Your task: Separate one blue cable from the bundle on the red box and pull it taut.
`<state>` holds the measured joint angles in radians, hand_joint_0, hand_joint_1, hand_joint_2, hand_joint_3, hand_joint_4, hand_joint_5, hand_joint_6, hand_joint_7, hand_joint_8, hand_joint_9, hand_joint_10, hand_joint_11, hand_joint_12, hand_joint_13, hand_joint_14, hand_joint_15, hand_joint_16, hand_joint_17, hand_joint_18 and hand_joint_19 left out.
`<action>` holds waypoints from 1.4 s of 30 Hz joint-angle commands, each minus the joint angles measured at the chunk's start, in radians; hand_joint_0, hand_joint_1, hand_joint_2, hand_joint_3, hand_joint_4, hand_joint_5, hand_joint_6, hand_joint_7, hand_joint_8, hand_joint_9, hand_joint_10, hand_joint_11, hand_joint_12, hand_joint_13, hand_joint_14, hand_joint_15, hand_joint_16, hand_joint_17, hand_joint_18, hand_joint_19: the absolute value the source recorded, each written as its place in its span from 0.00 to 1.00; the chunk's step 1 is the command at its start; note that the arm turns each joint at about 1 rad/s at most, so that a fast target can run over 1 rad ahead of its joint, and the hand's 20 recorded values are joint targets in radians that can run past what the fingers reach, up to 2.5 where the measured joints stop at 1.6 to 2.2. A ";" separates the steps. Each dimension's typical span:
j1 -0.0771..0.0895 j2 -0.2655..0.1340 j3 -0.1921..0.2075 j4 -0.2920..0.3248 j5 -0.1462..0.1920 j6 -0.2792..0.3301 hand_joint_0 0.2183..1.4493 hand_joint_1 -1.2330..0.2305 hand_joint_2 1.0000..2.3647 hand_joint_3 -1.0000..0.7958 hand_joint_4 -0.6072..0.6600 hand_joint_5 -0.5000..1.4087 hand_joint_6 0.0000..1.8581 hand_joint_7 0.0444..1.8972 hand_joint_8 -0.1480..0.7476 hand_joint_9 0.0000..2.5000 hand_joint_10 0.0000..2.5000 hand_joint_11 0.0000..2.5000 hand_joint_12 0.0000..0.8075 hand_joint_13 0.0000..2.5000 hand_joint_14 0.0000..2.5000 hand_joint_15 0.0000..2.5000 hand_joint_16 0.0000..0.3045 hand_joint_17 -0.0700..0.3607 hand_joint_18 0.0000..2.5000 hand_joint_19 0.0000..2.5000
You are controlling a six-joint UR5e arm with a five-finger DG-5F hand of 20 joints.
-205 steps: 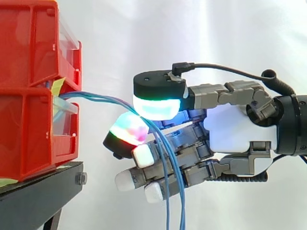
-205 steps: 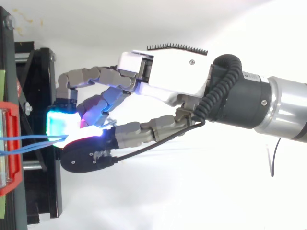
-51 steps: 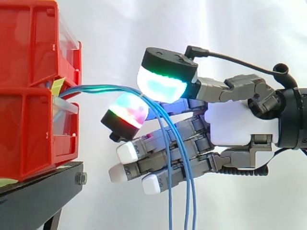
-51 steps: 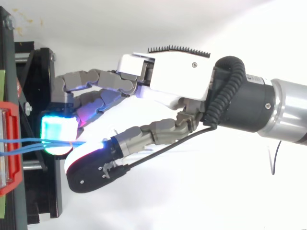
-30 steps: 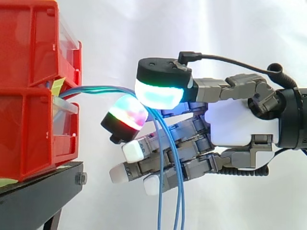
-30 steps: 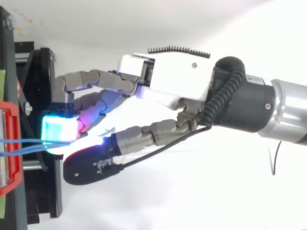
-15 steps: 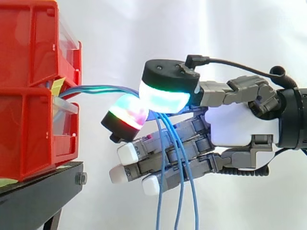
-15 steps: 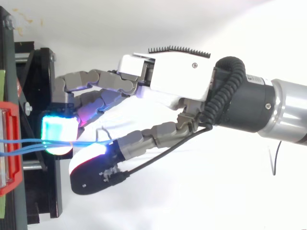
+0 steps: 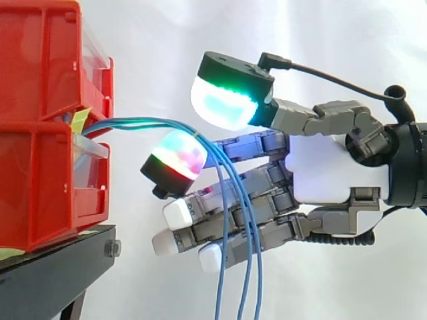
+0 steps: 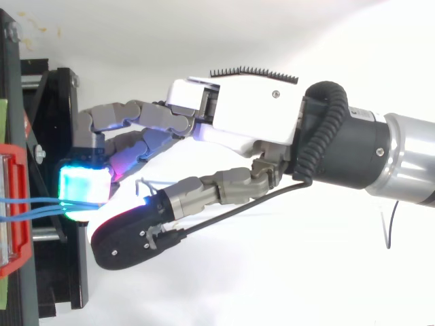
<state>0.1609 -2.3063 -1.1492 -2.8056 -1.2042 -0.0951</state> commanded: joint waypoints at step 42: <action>0.000 0.001 0.000 -0.012 0.000 0.003 0.29 0.41 0.00 0.28 0.68 0.21 0.27 0.63 0.52 0.27 0.00 0.13 0.45 0.17 0.00 0.07 0.16 0.42 0.21 0.19</action>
<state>0.1611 -2.3063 -1.1491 -2.8179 -1.2035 -0.0927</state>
